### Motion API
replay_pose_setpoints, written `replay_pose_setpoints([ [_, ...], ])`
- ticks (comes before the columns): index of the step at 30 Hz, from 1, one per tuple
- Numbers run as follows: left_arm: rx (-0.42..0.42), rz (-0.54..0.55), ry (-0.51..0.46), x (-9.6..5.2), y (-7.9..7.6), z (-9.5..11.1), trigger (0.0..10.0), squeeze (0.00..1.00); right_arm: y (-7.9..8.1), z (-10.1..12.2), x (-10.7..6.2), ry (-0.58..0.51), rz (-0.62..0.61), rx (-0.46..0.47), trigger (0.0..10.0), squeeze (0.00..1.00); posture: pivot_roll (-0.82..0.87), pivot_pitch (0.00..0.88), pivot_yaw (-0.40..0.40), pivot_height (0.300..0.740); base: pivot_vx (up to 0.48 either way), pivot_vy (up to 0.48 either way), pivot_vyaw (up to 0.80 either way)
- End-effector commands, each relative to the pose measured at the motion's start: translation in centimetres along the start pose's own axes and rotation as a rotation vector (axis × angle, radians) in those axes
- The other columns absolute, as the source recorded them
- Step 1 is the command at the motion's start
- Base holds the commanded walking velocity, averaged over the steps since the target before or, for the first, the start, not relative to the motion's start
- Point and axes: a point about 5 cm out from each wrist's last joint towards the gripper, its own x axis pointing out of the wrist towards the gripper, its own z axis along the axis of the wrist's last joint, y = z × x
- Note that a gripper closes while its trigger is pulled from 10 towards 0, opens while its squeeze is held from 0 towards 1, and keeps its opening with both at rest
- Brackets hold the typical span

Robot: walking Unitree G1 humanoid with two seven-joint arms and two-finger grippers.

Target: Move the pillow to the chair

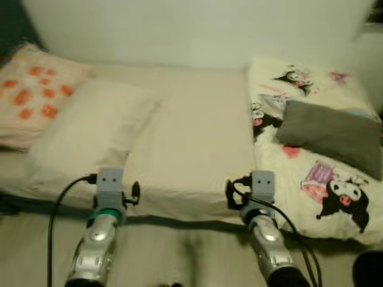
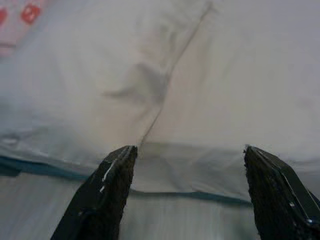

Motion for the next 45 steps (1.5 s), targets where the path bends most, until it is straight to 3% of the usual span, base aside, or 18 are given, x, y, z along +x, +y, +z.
replay_pose_setpoints([
  [1,0.001,-0.004,0.013,-0.07,-0.03,-0.25,10.0,0.0,-0.08,-0.64,-0.27,0.025,-0.008,0.01,10.0,0.0,0.13,0.0,0.016,0.74,0.0,0.48,0.0],
  [17,0.005,-0.021,0.02,-0.06,0.09,-0.24,10.0,0.0,0.15,-0.8,-0.36,0.025,-0.009,0.017,10.0,0.0,0.13,0.0,0.03,0.74,0.0,0.473,0.0],
  [22,0.014,-0.043,0.033,-0.04,-0.04,-0.19,10.0,0.0,-0.09,-0.83,-0.41,0.024,-0.019,0.018,10.0,0.0,0.12,0.0,0.036,0.74,0.0,0.0,0.0],
  [34,0.014,-0.044,0.075,-0.33,0.11,-0.81,10.0,0.0,-0.24,-1.07,-0.73,0.025,-0.035,0.028,10.0,0.0,0.12,0.011,0.046,0.74,0.0,-0.463,0.0],
  [45,0.016,-0.049,0.091,-0.54,0.12,-0.98,10.0,0.0,-0.26,-0.96,-0.57,0.028,-0.031,0.03,10.0,0.0,0.13,0.011,0.038,0.74,0.0,-0.198,0.0],
])
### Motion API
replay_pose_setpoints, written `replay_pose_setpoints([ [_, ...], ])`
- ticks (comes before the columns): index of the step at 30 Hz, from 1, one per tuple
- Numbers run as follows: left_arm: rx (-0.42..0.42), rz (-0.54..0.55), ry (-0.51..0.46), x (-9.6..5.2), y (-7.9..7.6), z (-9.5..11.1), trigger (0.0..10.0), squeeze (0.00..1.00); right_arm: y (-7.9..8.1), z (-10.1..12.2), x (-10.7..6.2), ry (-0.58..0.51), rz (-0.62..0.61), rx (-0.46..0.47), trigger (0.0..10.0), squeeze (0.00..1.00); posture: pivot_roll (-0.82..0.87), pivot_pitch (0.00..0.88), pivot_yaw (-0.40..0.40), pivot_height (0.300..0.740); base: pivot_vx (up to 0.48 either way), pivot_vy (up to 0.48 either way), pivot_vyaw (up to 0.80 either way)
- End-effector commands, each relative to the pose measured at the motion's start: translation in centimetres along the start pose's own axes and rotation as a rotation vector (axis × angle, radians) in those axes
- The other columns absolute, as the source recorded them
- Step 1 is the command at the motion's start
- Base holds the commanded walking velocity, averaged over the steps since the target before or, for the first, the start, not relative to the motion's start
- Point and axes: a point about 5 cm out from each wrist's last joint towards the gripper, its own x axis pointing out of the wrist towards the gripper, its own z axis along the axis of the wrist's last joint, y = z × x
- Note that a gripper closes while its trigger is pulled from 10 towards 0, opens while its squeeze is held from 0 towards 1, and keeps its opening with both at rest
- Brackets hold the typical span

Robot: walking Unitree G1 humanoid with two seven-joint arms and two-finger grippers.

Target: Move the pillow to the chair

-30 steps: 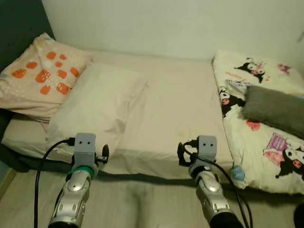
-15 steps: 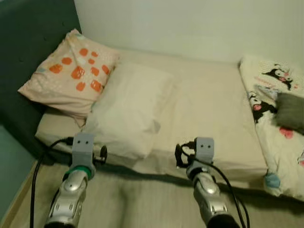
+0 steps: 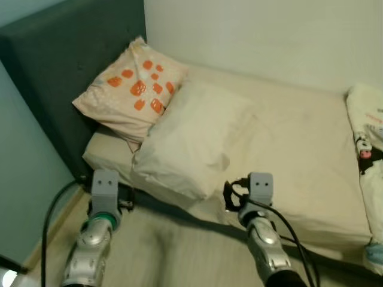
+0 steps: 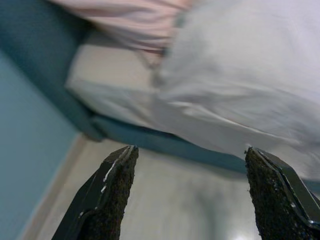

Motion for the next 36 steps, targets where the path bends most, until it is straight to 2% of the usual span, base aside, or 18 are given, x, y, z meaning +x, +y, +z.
replay_pose_setpoints([
  [1,0.002,-0.006,0.006,-0.1,0.0,0.0,10.0,0.0,-0.4,-0.5,-0.2,0.021,-0.017,0.011,10.0,0.0,0.13,0.01,0.036,0.74,0.0,-0.465,0.0],
  [6,-0.027,0.027,0.032,0.1,0.2,-0.3,10.0,0.0,-0.3,-0.3,-0.1,0.019,-0.011,0.011,10.0,0.0,0.13,0.01,0.033,0.74,0.0,-0.279,0.0],
  [15,0.016,0.033,0.049,0.2,0.2,-0.3,10.0,0.0,-0.3,-0.4,-0.1,0.022,-0.007,0.01,10.0,0.0,0.13,0.012,0.029,0.74,0.0,0.0,0.0],
  [26,0.058,0.112,-0.059,0.0,0.5,0.8,10.0,0.0,0.0,-0.5,0.0,0.04,0.01,-0.008,10.0,0.0,0.13,0.012,0.021,0.74,0.0,0.0,0.0],
  [33,0.034,0.096,-0.063,0.0,0.4,1.0,10.0,0.0,0.0,-0.6,-0.1,0.046,0.011,-0.009,10.0,0.0,0.12,0.014,0.027,0.74,0.0,0.0,0.0],
  [36,0.049,0.082,-0.073,-0.1,0.1,1.1,10.0,0.0,-0.1,-0.6,-0.1,0.048,0.011,-0.016,10.0,0.0,0.12,0.016,0.031,0.74,0.0,0.0,0.0],
])
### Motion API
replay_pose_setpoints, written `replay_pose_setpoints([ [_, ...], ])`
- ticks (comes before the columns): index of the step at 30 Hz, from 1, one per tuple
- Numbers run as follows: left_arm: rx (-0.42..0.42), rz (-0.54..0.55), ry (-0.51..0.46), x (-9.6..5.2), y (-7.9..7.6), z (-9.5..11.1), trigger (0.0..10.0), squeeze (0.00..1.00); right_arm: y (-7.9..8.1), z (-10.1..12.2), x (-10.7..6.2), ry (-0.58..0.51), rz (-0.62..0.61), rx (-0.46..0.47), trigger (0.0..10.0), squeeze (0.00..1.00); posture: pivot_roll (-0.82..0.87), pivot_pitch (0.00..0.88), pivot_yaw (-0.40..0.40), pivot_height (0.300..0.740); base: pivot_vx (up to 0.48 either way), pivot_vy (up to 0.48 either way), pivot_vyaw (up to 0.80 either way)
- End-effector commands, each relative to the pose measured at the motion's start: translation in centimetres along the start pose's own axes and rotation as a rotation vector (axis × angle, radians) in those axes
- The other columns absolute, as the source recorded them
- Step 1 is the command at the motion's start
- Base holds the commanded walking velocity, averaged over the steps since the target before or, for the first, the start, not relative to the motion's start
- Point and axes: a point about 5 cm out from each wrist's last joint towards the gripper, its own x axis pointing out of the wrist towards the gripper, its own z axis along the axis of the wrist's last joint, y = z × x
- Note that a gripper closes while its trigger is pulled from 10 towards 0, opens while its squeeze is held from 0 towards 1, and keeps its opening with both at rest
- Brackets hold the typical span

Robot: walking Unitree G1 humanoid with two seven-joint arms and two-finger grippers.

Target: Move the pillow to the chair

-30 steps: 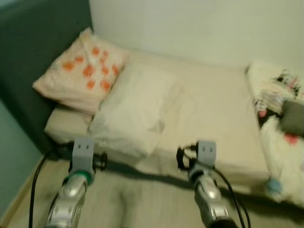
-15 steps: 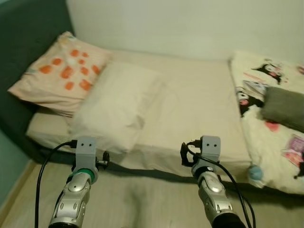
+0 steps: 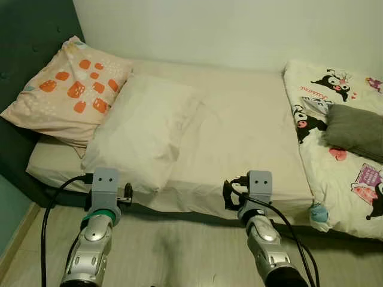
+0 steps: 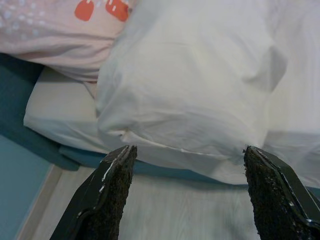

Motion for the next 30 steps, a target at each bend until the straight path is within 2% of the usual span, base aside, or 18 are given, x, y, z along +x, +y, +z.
replay_pose_setpoints([
  [1,0.006,-0.014,-0.003,-0.28,-0.22,-0.19,10.0,0.0,-0.23,-0.64,-0.24,0.029,-0.005,-0.004,10.0,0.0,0.12,0.016,0.031,0.74,0.0,0.0,0.0],
  [9,-0.012,-0.039,-0.028,-0.35,-0.61,0.16,10.0,0.0,-0.06,-0.65,-0.26,0.031,0.011,-0.032,10.0,0.0,0.12,0.017,0.027,0.74,0.0,0.0,0.0],
  [12,-0.026,-0.045,-0.032,-0.44,-0.59,0.21,10.0,0.0,0.13,-0.64,-0.25,0.029,0.026,-0.043,10.0,0.0,0.12,0.018,0.026,0.74,0.165,0.0,0.8],
  [20,-0.039,-0.049,-0.042,-0.46,-0.44,0.38,10.0,0.0,0.48,-0.56,-0.16,0.028,0.048,-0.045,10.0,0.0,0.13,0.015,0.024,0.74,0.365,0.0,0.8],
  [22,-0.039,-0.048,-0.044,-0.49,-0.36,0.41,10.0,0.0,0.58,-0.71,-0.22,0.034,0.054,-0.02,10.0,0.0,0.13,0.015,0.024,0.74,0.405,0.0,0.8],
  [30,-0.038,-0.045,-0.045,-0.51,-0.1,0.46,10.0,0.0,0.6,-0.81,-0.15,0.047,0.05,-0.01,10.0,0.0,0.14,0.015,0.026,0.74,0.401,0.0,0.0],
])
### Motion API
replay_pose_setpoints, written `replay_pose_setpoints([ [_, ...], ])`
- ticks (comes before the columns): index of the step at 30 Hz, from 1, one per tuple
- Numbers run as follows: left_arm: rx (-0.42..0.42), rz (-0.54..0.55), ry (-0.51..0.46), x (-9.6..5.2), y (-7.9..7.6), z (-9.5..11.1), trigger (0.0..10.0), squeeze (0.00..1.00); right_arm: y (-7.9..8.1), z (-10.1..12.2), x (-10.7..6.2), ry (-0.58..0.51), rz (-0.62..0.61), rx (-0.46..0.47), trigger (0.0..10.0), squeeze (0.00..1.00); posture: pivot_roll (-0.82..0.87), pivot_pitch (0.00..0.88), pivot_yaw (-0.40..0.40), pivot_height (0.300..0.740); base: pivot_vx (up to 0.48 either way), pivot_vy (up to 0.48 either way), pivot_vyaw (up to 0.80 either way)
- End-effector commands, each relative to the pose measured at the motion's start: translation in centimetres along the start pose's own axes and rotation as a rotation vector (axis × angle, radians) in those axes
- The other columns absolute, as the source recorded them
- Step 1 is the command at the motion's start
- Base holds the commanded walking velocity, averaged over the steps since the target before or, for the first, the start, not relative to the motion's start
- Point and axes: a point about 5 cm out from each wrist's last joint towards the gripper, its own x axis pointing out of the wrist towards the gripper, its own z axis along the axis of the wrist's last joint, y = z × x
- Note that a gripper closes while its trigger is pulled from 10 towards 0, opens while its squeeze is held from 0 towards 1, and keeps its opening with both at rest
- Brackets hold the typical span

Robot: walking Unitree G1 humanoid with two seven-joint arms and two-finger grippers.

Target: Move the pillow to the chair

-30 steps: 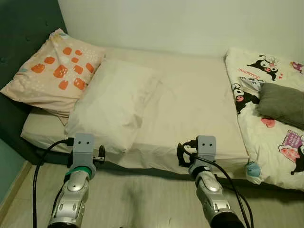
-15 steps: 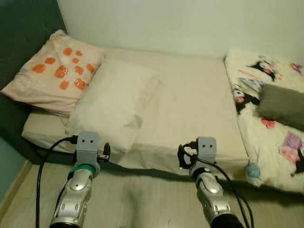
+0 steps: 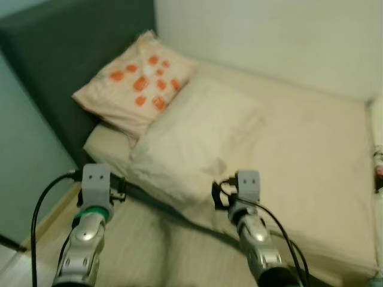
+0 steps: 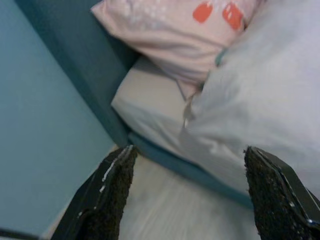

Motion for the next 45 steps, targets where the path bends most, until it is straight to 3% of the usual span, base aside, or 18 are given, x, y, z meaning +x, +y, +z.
replay_pose_setpoints([
  [1,0.003,-0.019,0.023,-0.14,-0.4,-0.49,10.0,0.0,-0.5,-0.72,-0.29,0.031,-0.022,0.012,10.0,0.0,0.14,0.015,0.026,0.74,0.401,0.0,0.0],
  [8,0.007,-0.026,0.024,-0.14,-0.36,-0.49,10.0,0.0,-0.58,-0.91,-0.33,0.041,-0.03,0.027,10.0,0.0,0.14,0.015,0.026,0.74,0.401,0.0,0.0],
  [16,0.017,-0.049,0.046,-0.12,-0.47,-0.73,10.0,0.0,-0.82,-1.05,-0.39,0.047,-0.045,0.036,10.0,0.0,0.14,0.017,0.033,0.74,0.387,0.0,-0.66],
  [45,0.03,-0.066,0.081,0.04,-0.82,-1.2,10.0,0.0,-0.97,-1.29,-0.45,0.064,-0.059,0.039,10.0,0.0,0.14,0.026,0.043,0.74,0.0,0.0,0.0],
])
